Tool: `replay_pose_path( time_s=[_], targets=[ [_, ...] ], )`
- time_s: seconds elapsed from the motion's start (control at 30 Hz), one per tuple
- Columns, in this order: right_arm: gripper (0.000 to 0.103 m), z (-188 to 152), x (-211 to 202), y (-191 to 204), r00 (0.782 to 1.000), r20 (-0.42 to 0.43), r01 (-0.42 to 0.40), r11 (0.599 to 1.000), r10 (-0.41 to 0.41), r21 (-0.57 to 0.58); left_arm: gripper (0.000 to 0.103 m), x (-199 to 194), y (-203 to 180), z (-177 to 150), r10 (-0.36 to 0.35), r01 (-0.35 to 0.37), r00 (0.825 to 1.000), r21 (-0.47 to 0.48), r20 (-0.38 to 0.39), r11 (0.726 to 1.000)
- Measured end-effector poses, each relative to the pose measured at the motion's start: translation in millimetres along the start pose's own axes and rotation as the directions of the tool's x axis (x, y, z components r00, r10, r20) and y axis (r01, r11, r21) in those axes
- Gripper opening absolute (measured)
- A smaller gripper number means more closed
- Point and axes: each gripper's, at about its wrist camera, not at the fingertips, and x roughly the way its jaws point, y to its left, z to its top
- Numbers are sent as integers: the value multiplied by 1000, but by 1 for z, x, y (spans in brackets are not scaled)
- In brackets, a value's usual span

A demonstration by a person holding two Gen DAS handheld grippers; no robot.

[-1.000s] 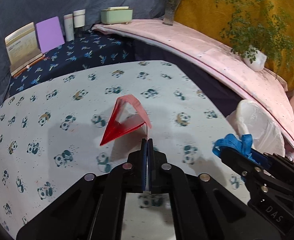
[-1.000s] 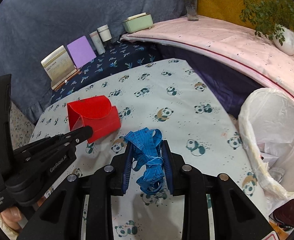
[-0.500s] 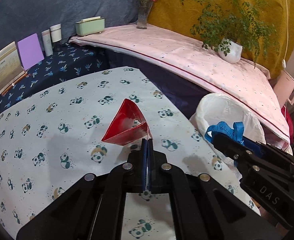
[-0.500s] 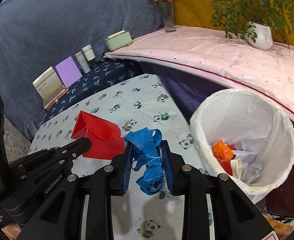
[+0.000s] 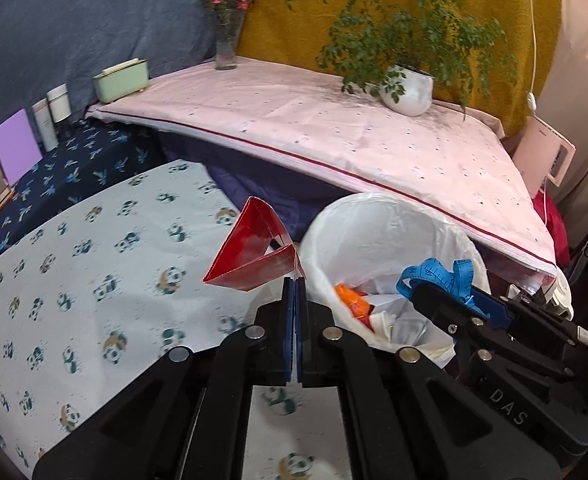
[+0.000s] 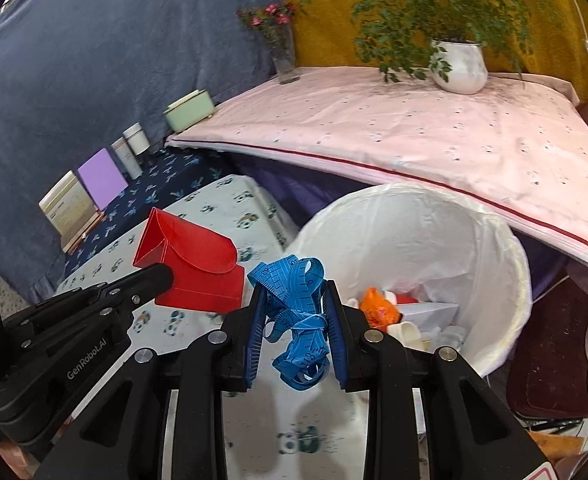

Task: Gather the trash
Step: 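Carry the red packet with the left tool while the right tool carries the tape measure to the bin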

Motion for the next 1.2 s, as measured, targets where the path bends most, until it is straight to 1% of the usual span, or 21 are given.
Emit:
replay_pose_path(
  time_s=[0.2, 0.4, 0.53, 0.57, 0.63, 0.67, 0.7, 0.73, 0.77, 0.9, 0.93, 1.03, 1.2],
  targets=[
    [27, 6, 0, -36, 999, 4, 53, 998, -53, 34, 0, 23, -31, 9, -35, 36, 999, 40, -25, 999],
    [27, 12, 8, -62, 995, -6, 97, 994, -97, 58, 0, 42, -53, 15, -57, 60, 997, 75, -47, 995],
    [28, 14, 14, -73, 994, -14, 113, 991, -113, 72, 1, 51, -59, 18, -68, 73, 996, 80, -60, 994],
    [28, 15, 16, -76, 993, -19, 116, 990, -115, 75, 3, 52, -60, 19, -73, 78, 995, 79, -61, 994],
    [31, 15, 17, -79, 992, -18, 127, 988, -126, 83, 4, 55, -59, 19, -68, 73, 996, 72, -63, 995],
    [33, 15, 18, -80, 991, -16, 130, 988, -130, 87, 10, 56, -58, 20, -66, 70, 996, 66, -67, 995],
    [39, 15, 19, -81, 992, -18, 130, 988, -129, 89, 15, 57, -58, 21, -59, 63, 996, 60, -67, 996],
    [43, 16, 19, -82, 991, -18, 131, 987, -130, 90, 25, 58, -57, 21, -53, 56, 996, 55, -65, 997],
    [45, 16, 19, -82, 991, -14, 135, 987, -134, 89, 31, 58, -57, 21, -48, 51, 997, 52, -62, 997],
    [50, 15, 20, -82, 990, -13, 138, 987, -138, 84, 32, 58, -53, 19, -40, 43, 997, 47, -65, 998],
    [54, 16, 20, -82, 990, -13, 138, 987, -137, 85, 33, 58, -52, 19, -43, 46, 997, 44, -65, 998],
    [59, 15, 20, -82, 990, -11, 140, 986, -140, 86, 38, 56, -48, 19, -39, 41, 997, 35, -63, 999],
    [62, 15, 17, -83, 989, -4, 145, 986, -146, 83, 38, 55, -49, 19, -42, 44, 997, 38, -65, 998]
  ],
)
